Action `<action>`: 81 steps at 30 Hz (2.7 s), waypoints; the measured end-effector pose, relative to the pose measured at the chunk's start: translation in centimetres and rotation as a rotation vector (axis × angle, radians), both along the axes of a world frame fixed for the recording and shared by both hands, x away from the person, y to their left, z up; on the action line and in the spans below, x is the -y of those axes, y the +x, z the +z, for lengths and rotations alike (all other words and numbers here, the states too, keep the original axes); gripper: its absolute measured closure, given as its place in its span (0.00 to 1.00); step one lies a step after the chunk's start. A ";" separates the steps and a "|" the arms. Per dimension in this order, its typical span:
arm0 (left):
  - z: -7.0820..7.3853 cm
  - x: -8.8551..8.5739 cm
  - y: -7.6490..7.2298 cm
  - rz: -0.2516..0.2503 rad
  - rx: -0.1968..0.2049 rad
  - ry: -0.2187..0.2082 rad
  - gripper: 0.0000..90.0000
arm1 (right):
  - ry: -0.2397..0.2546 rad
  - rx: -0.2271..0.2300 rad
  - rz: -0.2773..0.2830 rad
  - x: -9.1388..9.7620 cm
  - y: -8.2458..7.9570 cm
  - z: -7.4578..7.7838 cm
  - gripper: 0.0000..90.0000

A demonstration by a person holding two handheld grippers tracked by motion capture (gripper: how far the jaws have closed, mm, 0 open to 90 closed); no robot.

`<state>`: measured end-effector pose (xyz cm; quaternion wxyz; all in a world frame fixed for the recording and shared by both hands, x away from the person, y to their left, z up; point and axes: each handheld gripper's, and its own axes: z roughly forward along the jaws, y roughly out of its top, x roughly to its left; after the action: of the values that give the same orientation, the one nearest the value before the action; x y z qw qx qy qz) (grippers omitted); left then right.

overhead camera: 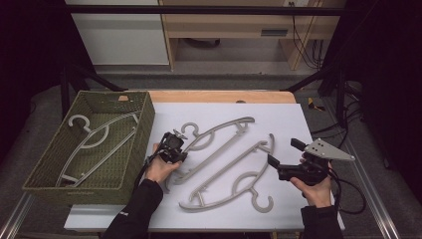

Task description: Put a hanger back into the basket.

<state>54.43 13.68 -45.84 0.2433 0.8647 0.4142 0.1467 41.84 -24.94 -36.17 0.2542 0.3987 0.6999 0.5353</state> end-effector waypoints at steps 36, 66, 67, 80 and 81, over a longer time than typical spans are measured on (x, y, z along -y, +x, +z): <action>6.0 -1.1 -2.9 0.010 0.174 -0.254 0.93 | 0.003 0.000 0.007 -0.1 -0.1 0.0 0.03; 16.0 -5.1 -6.5 -0.003 0.430 -0.413 0.93 | 0.002 0.003 0.003 0.0 -0.1 0.1 0.03; 16.4 -5.5 -6.6 -0.006 0.435 -0.414 0.93 | 0.000 0.004 0.005 0.0 -0.1 0.1 0.03; 20.6 -11.2 -8.2 0.029 0.535 -0.375 0.93 | -0.001 0.003 0.003 -0.1 -0.1 0.1 0.03; 20.7 -11.7 -8.3 0.033 0.537 -0.375 0.93 | -0.003 0.004 0.001 -0.1 -0.1 0.1 0.03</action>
<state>46.11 25.35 -25.11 0.4963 0.7286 0.3691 0.2944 41.72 -24.85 -36.06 0.2560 0.3969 0.7004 0.5351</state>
